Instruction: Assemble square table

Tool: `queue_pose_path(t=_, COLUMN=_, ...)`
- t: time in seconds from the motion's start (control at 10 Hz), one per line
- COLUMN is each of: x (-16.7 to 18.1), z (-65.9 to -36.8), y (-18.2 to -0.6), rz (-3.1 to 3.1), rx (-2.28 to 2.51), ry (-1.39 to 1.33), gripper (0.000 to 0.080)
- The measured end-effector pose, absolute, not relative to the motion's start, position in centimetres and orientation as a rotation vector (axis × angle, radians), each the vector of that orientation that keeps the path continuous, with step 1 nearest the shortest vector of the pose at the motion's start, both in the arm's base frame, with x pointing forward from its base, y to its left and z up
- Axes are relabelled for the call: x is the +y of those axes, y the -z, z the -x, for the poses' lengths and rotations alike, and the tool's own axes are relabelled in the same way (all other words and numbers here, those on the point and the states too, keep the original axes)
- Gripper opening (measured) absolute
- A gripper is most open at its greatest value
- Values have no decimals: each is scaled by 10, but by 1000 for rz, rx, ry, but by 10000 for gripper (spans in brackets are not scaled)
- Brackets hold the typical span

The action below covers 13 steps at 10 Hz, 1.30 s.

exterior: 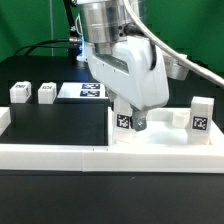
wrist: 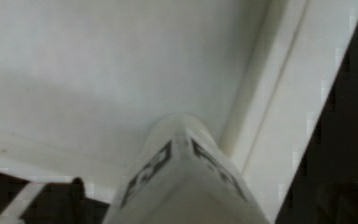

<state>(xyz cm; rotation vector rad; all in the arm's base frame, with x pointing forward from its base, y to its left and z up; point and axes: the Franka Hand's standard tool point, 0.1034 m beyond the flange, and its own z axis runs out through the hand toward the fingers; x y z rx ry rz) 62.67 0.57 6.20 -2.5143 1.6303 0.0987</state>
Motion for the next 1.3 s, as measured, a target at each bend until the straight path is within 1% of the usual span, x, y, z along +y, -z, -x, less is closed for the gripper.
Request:
queue_pose_path(t=0.2, x=4, z=-627, y=-66, rz=2849, rx=1024, ry=-56, gripper=649)
queue_pose_path(t=0.3, x=6, z=-625, y=-64, rz=2915, rx=821, ry=-44, gripper=649)
queue_pose_path(t=0.4, x=3, z=-625, y=-63, rz=2939, rx=728, ry=-24, gripper=649)
queue_pose_path(t=0.5, x=3, z=-625, y=-63, rz=2923, rx=791, ry=-27, gripper=649)
queue_pose_path(t=0.6, x=3, z=-625, y=-62, rz=2924, rx=790, ry=-28, gripper=545)
queue_pose_path(t=0.7, x=3, z=-624, y=-62, rz=2919, rx=803, ry=-29, gripper=409)
queue_pose_path(t=0.8, x=4, z=-624, y=-62, rz=2877, rx=944, ry=-38, gripper=409)
queue_pose_path(t=0.9, x=4, z=-624, y=-62, rz=2851, rx=1019, ry=-43, gripper=288)
queue_pose_path(t=1.2, x=4, z=-625, y=-62, rz=2729, rx=1320, ry=-60, gripper=288)
queue_pose_path(t=1.3, x=5, z=-625, y=-63, rz=2593, rx=1593, ry=-76, gripper=288)
